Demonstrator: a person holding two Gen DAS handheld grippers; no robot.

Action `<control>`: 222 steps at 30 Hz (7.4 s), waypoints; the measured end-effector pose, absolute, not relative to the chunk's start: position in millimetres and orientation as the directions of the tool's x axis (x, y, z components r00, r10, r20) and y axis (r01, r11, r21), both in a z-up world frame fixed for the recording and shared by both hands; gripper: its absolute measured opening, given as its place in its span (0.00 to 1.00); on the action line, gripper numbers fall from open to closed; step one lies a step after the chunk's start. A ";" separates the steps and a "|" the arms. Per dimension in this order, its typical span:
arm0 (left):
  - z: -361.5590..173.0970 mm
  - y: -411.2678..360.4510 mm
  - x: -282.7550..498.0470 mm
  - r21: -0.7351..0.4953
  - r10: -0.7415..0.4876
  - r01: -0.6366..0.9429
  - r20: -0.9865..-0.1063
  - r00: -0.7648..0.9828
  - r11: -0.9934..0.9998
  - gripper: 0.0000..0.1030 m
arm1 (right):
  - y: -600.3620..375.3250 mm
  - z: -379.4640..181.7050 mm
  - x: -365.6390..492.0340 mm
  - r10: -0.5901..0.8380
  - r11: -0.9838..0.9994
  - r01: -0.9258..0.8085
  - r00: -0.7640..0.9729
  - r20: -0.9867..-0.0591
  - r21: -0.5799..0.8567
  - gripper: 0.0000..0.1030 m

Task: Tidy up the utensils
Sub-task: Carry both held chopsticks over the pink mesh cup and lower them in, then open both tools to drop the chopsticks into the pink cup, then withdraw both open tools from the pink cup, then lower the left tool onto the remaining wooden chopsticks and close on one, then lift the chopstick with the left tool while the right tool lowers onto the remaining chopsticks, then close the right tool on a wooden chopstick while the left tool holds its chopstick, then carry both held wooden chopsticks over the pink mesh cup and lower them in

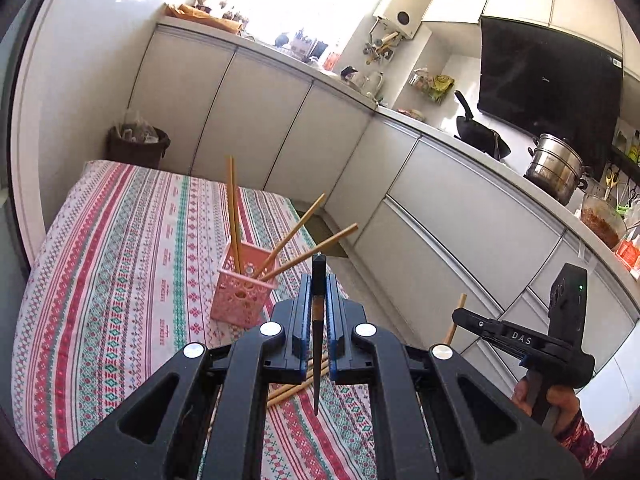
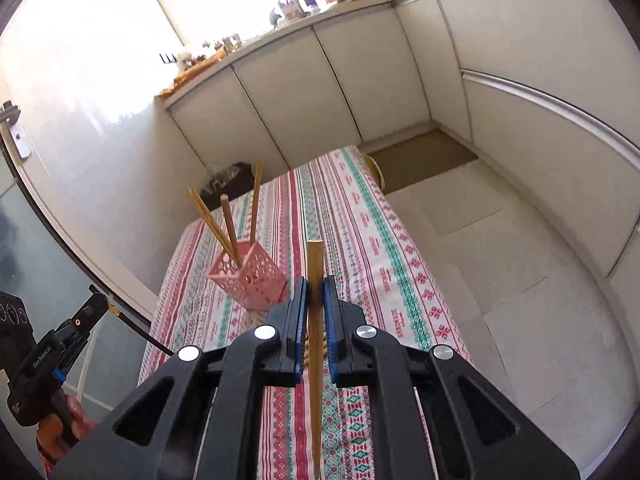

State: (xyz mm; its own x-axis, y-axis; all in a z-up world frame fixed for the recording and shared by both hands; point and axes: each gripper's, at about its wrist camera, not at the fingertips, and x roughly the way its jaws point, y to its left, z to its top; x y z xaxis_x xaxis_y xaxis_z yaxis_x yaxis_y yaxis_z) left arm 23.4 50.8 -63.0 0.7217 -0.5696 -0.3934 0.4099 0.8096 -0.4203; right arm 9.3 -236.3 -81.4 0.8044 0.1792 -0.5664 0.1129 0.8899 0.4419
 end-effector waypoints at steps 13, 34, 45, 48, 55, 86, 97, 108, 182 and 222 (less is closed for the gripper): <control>15.9 36.2 59.8 -0.293 -0.439 0.363 -0.257 0.861 0.885 0.06 | -258.5 -45.5 3.8 0.168 0.833 0.072 0.912 -0.375 0.549 0.08; -53.9 34.0 126.8 -0.292 -0.303 0.206 -0.342 0.890 0.934 0.09 | -207.8 47.1 67.9 0.102 0.886 -0.035 0.988 -0.120 0.462 0.08; 9.3 96.2 80.0 -0.376 -0.264 0.188 -0.163 0.951 0.908 0.29 | -162.7 18.1 133.1 0.010 0.905 0.057 0.988 -0.157 0.421 0.08; 8.7 106.0 82.3 -0.395 -0.256 0.173 -0.167 0.952 0.902 0.29 | -147.0 7.1 148.5 -0.025 0.917 0.087 0.987 -0.161 0.388 0.08; 1.2 119.8 90.9 -0.453 -0.264 0.147 -0.207 0.942 0.880 0.29 | -119.1 -27.8 165.5 -0.026 0.947 0.095 0.974 -0.223 0.306 0.14; -35.0 -14.6 41.2 -0.083 -0.548 0.572 -0.426 0.720 0.816 0.93 | -287.8 -78.2 -5.7 0.020 0.803 0.264 0.884 -0.467 0.534 0.93; -63.4 -63.3 21.5 0.052 -0.534 0.680 -0.575 0.619 0.731 0.93 | -291.7 -80.1 -8.1 -0.013 0.810 0.291 0.877 -0.480 0.510 0.93; -110.8 -97.6 26.8 0.116 -0.445 0.714 -0.711 0.545 0.690 0.93 | -311.7 -87.2 -10.9 -0.032 0.778 0.350 0.851 -0.524 0.522 0.93; -114.7 18.0 36.5 -0.555 -0.783 0.555 -0.487 0.387 0.620 0.06 | -232.9 -232.6 96.6 0.316 0.664 0.590 0.337 -0.887 0.460 0.34; -49.9 72.2 -0.1 -0.559 -0.829 0.612 -0.346 0.440 0.559 0.07 | -182.1 -238.6 165.5 -0.042 0.882 0.469 0.160 -0.986 0.038 0.18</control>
State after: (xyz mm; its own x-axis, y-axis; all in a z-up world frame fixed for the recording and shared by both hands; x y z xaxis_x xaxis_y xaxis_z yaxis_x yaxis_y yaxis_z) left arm -0.1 72.2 -49.9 0.4404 -0.8285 -0.3458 0.6124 0.5589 -0.5591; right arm 165.5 -182.1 -238.6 0.1605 -0.0424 -0.9861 0.4691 0.8823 0.0384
